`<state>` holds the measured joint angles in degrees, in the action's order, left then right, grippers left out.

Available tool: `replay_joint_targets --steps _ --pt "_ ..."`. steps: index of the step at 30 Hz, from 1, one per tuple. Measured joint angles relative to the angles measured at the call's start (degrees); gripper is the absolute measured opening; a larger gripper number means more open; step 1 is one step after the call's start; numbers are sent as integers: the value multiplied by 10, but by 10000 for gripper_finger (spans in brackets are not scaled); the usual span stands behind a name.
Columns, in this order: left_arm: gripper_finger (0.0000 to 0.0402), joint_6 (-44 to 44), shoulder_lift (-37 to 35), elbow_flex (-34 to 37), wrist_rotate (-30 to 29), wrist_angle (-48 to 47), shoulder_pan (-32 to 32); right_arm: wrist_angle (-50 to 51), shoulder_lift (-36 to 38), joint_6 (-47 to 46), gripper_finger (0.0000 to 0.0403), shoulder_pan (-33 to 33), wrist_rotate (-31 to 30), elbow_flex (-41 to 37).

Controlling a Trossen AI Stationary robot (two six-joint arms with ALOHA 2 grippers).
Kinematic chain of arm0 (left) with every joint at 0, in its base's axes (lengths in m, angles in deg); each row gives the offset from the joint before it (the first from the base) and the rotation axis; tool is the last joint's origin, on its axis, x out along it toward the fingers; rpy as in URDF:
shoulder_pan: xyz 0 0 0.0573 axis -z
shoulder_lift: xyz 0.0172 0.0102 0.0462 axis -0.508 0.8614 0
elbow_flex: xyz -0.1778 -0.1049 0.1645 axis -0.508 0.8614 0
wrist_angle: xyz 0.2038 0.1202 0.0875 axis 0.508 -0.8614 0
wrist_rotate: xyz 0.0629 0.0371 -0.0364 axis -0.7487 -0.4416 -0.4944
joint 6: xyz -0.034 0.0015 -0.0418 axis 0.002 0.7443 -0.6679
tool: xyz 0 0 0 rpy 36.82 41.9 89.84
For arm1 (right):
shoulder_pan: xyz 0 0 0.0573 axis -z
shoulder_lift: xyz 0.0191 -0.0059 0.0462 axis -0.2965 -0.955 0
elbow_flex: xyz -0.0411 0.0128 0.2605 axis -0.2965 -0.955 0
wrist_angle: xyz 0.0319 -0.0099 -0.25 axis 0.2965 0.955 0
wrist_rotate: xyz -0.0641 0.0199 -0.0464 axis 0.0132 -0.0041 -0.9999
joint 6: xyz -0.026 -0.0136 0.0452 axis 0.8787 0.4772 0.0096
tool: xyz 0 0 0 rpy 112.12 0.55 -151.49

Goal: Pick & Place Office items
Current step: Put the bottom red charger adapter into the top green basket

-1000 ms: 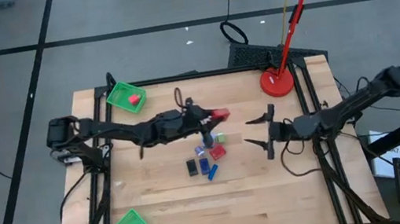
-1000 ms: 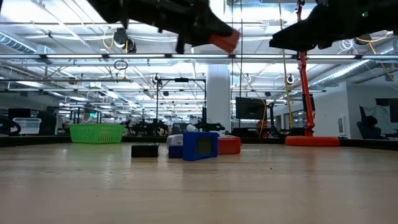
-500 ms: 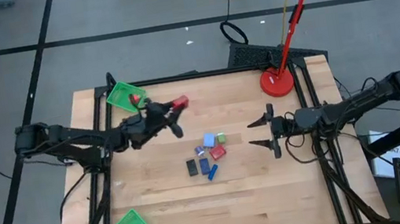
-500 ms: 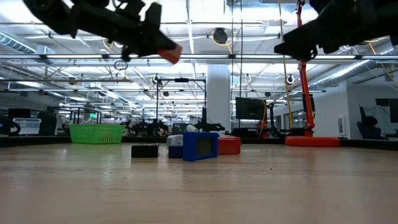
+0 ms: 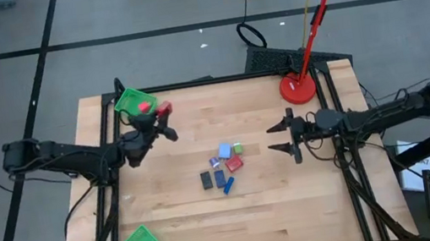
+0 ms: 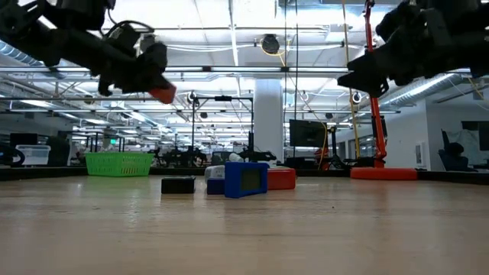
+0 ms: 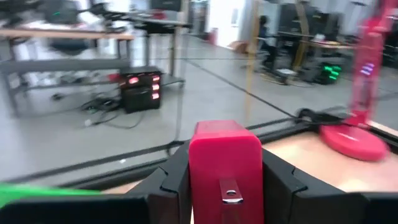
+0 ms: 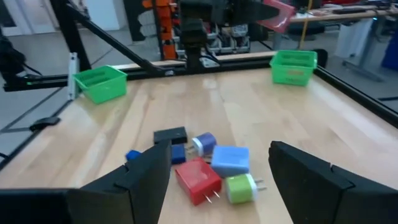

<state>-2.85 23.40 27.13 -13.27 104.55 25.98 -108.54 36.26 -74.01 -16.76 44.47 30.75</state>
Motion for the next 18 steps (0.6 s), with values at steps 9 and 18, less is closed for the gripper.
replay_joint_targets --steps 9,18 --pt "123 -139 -2 17 -83 -109 -44 5 0 -9 256 21 1 -7" --pt "120 -229 -2 17 -132 -197 -58 5 0 -9 256 21 1 -7"
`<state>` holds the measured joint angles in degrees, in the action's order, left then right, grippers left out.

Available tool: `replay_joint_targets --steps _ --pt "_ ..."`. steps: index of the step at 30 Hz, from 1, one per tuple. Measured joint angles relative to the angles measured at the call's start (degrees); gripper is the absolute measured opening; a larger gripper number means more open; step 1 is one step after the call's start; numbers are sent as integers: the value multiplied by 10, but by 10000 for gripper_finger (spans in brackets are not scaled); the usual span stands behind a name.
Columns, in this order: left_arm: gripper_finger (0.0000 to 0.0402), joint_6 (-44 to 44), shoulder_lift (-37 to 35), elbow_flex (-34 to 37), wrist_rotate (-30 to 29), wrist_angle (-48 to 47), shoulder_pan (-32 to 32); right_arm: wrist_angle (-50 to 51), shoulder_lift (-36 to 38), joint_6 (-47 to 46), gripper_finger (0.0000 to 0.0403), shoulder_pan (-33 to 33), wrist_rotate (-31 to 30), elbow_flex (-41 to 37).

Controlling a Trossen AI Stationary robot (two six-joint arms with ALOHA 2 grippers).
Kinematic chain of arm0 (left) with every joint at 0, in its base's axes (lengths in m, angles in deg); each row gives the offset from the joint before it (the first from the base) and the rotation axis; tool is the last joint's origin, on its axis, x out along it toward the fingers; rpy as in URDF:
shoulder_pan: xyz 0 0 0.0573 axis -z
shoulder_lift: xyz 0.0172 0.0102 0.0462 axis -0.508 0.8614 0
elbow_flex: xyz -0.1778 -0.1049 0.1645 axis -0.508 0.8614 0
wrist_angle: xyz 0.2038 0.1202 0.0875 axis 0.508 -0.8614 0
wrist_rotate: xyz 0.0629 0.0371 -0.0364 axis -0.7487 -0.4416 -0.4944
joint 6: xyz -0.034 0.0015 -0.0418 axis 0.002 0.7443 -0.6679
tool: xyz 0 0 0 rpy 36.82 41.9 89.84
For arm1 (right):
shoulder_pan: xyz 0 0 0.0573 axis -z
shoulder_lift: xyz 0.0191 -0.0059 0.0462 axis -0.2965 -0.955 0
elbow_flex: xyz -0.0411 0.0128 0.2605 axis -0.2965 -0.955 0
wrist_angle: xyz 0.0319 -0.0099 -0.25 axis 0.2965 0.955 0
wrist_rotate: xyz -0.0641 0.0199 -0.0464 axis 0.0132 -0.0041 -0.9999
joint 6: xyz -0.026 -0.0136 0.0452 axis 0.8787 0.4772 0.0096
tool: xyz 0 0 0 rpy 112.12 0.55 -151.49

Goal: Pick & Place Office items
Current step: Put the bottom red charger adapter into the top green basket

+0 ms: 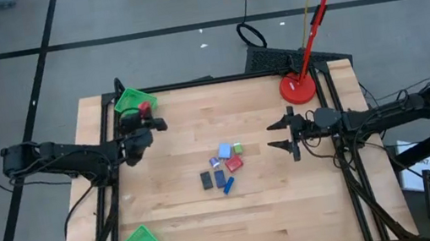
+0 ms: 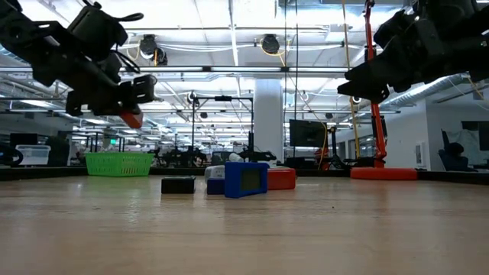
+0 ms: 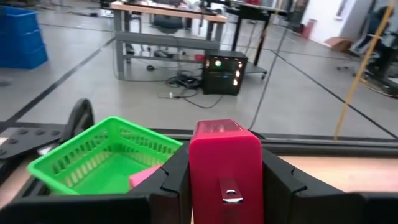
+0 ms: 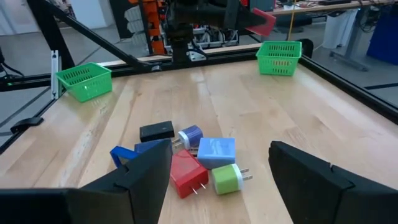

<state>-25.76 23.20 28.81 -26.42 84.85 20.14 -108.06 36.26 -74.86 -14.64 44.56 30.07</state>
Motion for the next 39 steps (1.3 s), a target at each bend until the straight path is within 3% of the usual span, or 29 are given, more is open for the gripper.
replay_joint_targets --steps 11,17,22,39 --pt "122 -89 0 0 -36 -83 -9 0 0 0 256 0 0 0" --pt "122 -157 0 0 -51 -163 -35 0 0 0 256 0 0 0" --pt "125 -167 0 0 -55 -164 -70 0 0 0 256 0 0 0" --pt "130 -120 6 0 140 -114 -230 -5 0 0 256 0 0 0"
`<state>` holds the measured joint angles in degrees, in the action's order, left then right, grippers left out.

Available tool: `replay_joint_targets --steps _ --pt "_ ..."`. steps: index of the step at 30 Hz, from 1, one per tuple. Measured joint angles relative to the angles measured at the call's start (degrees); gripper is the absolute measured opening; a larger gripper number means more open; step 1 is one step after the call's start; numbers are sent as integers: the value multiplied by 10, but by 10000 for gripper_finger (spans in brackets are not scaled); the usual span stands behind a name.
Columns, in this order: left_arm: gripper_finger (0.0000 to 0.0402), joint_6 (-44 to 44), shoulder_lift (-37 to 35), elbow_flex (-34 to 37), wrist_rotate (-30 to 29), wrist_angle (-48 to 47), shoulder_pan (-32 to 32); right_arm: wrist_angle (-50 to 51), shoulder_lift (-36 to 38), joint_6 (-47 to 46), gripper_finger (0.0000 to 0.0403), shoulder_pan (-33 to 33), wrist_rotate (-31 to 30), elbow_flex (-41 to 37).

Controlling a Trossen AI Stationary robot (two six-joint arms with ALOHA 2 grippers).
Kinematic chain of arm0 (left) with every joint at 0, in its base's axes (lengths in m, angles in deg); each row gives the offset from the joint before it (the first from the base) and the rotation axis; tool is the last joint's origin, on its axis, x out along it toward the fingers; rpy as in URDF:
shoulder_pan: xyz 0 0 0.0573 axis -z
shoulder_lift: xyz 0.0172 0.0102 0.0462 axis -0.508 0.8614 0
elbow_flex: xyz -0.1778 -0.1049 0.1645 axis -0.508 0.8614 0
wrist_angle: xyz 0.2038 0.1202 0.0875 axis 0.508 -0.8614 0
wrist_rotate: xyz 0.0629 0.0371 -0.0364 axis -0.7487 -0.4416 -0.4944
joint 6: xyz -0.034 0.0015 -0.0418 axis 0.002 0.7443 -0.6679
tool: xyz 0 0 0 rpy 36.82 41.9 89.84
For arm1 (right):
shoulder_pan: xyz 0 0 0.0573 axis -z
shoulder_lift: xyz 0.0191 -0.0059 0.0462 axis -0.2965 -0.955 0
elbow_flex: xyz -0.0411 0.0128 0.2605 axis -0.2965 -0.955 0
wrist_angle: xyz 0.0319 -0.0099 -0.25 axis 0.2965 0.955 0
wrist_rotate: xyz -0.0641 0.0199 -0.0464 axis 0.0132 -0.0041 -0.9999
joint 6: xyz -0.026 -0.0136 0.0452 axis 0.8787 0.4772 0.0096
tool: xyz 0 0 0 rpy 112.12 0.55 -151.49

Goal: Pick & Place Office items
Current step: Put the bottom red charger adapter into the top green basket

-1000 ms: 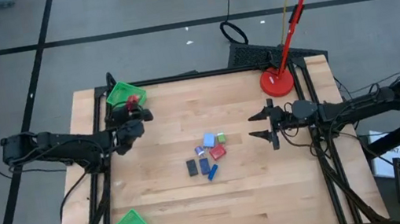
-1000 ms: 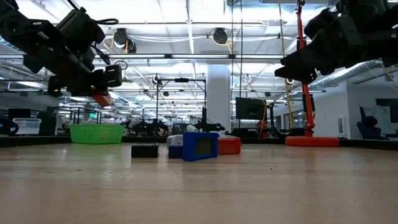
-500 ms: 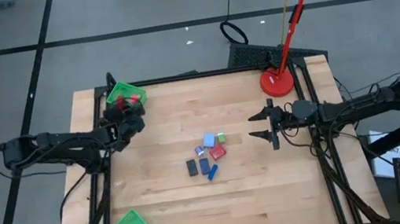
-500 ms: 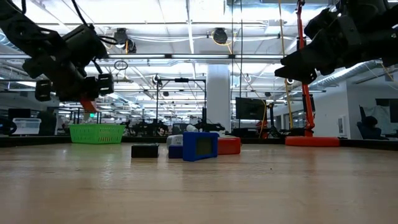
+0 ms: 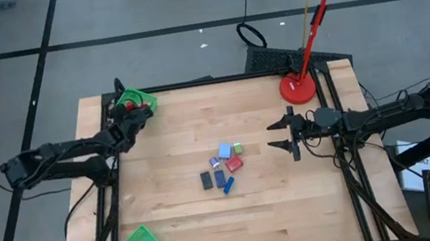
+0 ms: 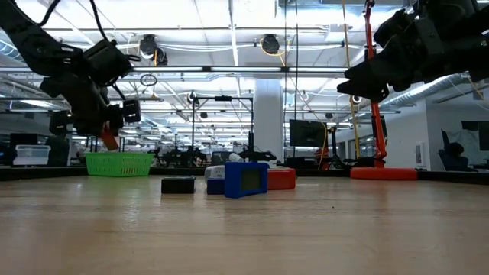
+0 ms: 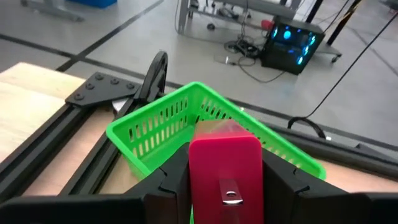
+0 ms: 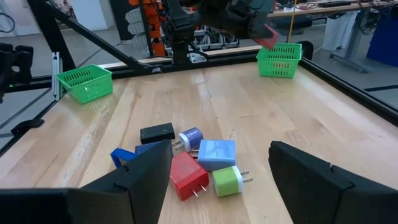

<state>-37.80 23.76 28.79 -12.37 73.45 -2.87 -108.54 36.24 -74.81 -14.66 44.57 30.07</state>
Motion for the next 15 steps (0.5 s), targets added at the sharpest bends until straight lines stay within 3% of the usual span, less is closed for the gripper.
replay_joint_targets --steps 8,15 --pt "123 2 4 0 31 -9 -23 0 0 0 256 0 0 0" --pt "151 13 4 0 32 -10 -38 1 0 0 256 0 0 0"
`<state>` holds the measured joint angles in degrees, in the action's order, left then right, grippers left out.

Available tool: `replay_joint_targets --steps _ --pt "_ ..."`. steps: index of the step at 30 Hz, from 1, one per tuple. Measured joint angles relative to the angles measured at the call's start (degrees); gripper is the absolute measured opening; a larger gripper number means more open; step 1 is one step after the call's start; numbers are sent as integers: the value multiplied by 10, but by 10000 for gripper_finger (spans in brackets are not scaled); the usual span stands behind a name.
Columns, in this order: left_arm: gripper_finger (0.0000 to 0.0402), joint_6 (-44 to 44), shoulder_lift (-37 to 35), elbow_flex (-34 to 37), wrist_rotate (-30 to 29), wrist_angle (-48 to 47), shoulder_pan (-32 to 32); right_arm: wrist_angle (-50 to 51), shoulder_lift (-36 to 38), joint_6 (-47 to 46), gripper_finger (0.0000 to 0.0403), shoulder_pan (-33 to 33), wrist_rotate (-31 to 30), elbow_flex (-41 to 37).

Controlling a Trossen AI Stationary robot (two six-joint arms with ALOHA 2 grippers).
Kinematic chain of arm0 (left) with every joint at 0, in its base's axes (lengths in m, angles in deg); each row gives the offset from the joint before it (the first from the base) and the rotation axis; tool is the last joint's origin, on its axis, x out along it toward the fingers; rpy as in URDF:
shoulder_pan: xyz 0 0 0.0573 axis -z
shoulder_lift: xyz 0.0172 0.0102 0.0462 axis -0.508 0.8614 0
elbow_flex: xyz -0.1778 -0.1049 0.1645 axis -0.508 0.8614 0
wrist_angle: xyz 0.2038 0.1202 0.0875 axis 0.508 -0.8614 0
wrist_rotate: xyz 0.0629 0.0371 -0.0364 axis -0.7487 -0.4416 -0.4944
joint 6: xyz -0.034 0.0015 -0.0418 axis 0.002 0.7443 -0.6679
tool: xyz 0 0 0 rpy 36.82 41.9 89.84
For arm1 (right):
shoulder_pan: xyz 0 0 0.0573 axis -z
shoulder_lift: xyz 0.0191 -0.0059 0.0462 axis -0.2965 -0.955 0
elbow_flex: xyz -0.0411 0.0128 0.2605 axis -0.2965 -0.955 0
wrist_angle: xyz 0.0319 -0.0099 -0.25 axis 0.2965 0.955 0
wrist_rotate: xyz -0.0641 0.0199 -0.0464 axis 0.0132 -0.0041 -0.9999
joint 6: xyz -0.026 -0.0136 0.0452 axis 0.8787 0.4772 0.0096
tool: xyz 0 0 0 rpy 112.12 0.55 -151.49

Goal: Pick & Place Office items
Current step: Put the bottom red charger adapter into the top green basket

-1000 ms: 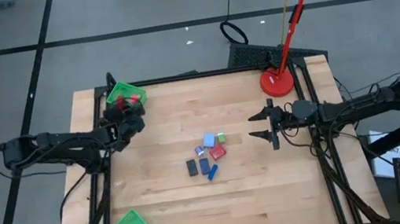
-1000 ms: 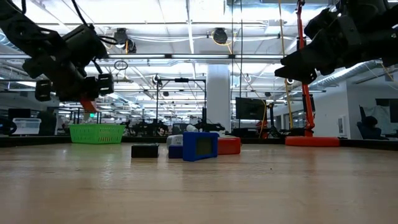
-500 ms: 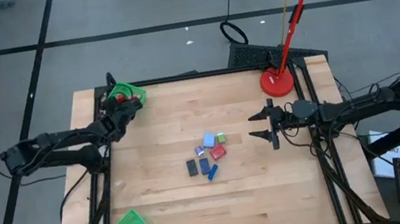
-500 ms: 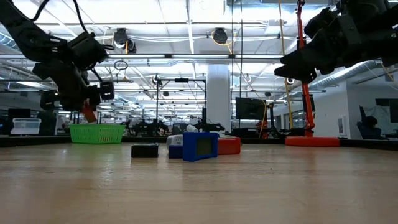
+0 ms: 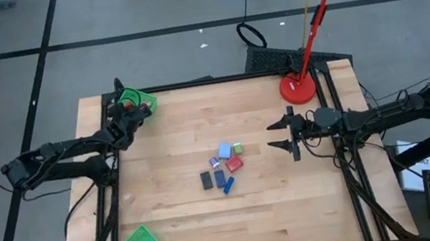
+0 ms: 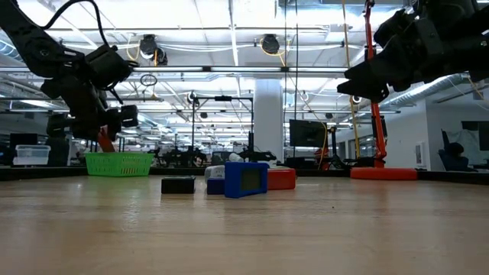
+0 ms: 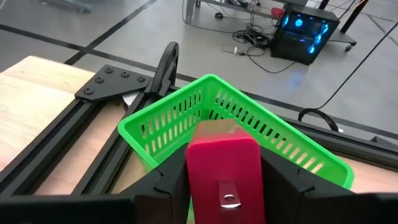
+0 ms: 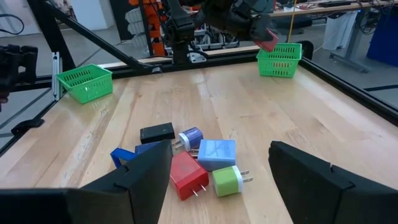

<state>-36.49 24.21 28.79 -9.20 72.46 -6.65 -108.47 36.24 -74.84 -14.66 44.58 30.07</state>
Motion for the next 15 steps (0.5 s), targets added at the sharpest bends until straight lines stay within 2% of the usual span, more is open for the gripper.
replay_joint_targets --steps 15 --pt "200 -1 0 0 1 9 -1 5 0 0 256 0 0 0"
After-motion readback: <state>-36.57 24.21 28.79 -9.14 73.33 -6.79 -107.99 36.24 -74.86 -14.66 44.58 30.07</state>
